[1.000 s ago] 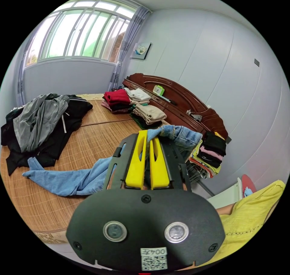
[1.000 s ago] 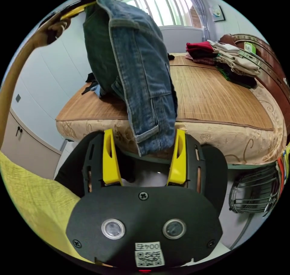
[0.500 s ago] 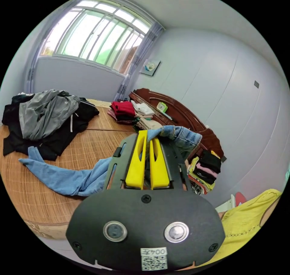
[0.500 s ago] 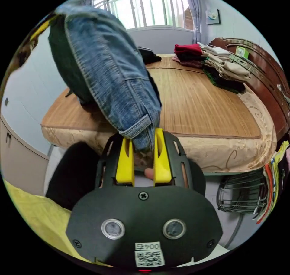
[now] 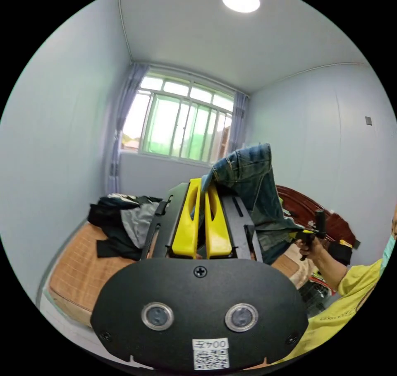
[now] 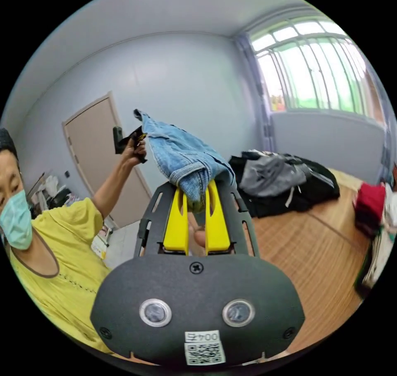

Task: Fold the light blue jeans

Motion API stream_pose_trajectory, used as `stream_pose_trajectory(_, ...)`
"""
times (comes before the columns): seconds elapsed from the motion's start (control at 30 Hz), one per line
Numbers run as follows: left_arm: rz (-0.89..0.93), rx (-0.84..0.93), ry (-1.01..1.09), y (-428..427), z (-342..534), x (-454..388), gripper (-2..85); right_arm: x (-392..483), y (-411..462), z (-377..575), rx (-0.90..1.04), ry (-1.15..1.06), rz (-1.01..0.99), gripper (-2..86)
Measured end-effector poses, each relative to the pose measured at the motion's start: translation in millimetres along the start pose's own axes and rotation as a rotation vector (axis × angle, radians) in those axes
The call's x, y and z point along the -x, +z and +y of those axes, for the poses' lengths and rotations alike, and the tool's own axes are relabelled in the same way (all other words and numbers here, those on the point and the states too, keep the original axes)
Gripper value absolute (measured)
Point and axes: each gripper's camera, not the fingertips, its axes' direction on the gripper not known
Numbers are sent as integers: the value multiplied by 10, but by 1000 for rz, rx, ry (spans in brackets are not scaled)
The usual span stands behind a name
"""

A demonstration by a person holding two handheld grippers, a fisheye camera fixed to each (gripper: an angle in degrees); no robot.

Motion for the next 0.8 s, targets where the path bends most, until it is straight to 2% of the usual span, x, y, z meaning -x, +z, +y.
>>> stream_pose_trajectory(0.07,-83,-71,6,-387,-252,104,6,257,76,-394,-18,-72,-83,56)
stream_pose_trajectory(0.2,-248,-234,-10,-1207,-775,312,10,809,279,-1134,-47,-159,-371,56)
stream_pose_trajectory(0.4,-411,-334,19,-1725,-1233,418,14,1370,560,-1561,-28,-265,-569,53)
stream_pose_trajectory(0.63,-451,-301,10,-1162,-1296,522,11,1042,883,-1284,52,-220,-560,51)
stream_pose_trajectory(0.8,-377,-210,28,2,-1358,406,9,309,773,-939,18,-116,-525,49)
